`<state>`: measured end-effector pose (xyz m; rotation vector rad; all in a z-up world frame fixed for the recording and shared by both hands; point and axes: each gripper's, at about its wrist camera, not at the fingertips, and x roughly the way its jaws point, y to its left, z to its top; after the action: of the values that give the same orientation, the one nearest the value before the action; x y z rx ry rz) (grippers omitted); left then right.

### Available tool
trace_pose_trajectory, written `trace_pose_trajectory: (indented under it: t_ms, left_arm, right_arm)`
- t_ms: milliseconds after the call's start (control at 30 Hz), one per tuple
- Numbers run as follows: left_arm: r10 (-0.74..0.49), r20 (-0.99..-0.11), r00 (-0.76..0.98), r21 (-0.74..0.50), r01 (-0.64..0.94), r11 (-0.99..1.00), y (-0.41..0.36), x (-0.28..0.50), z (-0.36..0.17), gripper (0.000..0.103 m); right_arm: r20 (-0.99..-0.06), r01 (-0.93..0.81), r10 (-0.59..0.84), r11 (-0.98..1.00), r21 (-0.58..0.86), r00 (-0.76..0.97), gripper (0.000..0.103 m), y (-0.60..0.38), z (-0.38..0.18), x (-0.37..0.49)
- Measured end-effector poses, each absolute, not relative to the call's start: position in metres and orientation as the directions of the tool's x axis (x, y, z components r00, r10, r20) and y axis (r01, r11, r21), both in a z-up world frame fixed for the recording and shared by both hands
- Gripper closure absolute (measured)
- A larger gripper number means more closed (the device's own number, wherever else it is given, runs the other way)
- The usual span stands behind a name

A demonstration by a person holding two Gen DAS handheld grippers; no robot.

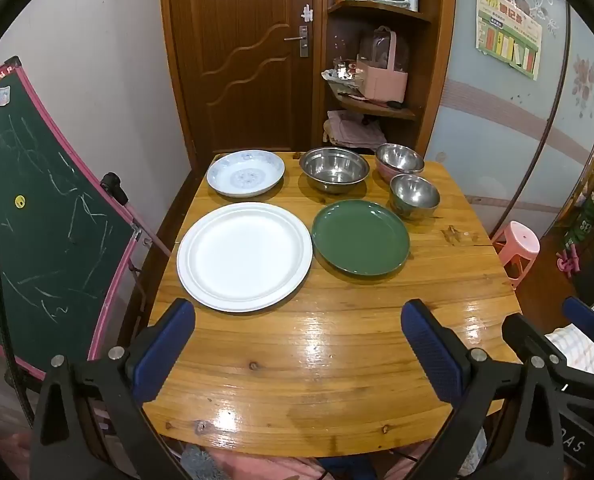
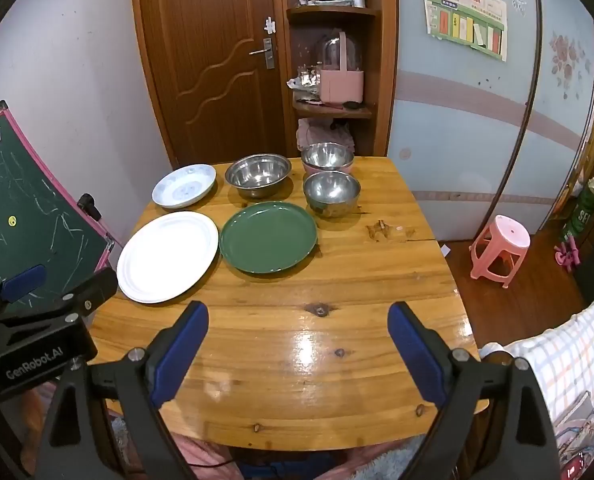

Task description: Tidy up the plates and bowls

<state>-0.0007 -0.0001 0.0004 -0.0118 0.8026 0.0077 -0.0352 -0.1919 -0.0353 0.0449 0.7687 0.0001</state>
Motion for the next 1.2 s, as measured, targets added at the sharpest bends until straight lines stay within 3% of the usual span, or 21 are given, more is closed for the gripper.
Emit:
trace_pose_trajectory:
  t_ms: [1200]
  left_arm:
    - [-0.031, -0.720, 0.693, -0.028, 0.015, 0.999, -0.005, -0.008, 0.002, 0.001]
  right_arm:
    - [-0.699, 0.036, 0.003, 0.998, 0.042, 0.715, 0.011, -0.190, -0.037, -0.033]
